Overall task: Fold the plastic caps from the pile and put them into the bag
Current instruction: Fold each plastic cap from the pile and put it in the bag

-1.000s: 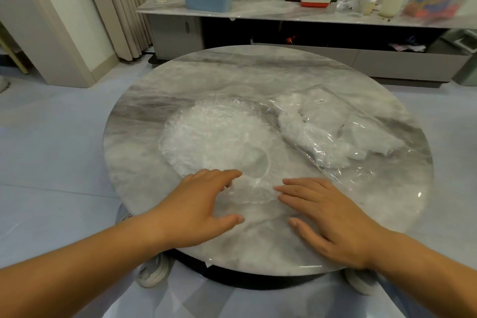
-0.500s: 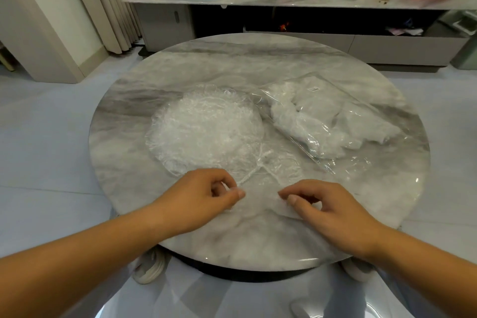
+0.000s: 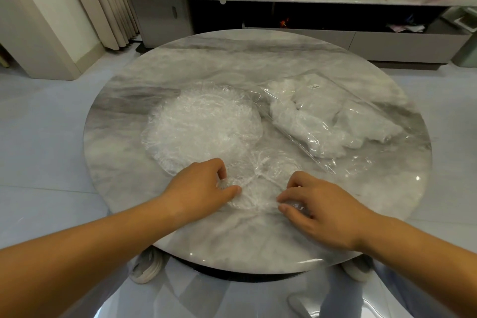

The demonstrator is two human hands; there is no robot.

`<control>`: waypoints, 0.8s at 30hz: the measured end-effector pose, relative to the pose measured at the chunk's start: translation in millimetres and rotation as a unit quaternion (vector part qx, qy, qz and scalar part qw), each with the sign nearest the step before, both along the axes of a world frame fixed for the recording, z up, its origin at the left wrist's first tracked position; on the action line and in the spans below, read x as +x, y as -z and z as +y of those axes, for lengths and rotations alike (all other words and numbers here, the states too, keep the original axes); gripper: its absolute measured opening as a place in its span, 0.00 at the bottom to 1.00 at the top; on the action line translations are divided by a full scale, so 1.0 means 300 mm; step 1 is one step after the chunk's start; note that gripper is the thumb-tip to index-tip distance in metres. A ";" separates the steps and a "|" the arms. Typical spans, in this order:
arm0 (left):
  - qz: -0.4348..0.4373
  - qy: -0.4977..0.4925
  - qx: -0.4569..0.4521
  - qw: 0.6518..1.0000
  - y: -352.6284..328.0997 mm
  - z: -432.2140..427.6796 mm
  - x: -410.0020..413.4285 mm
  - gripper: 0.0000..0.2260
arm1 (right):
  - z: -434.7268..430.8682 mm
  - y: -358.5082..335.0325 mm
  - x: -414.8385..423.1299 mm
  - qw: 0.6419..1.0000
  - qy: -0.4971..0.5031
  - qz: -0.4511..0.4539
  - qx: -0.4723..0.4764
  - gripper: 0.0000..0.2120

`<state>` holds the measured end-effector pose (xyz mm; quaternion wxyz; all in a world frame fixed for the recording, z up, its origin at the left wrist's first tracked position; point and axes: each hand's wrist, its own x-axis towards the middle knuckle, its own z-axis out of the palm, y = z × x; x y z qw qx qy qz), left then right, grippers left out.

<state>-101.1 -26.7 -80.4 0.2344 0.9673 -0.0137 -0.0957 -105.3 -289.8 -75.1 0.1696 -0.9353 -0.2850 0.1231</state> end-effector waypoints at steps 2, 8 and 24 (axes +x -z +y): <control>-0.009 -0.007 0.009 1.000 -0.005 -0.003 -0.007 0.18 | 0.001 0.001 0.002 1.000 -0.007 -0.005 -0.007 0.30; -0.082 -0.016 0.029 0.996 -0.008 -0.032 -0.009 0.22 | 0.064 -0.045 0.080 0.992 0.027 -0.094 0.075 0.23; -0.086 -0.049 -0.036 0.994 0.009 -0.025 -0.016 0.33 | 0.148 -0.107 0.156 0.962 0.087 0.078 0.245 0.10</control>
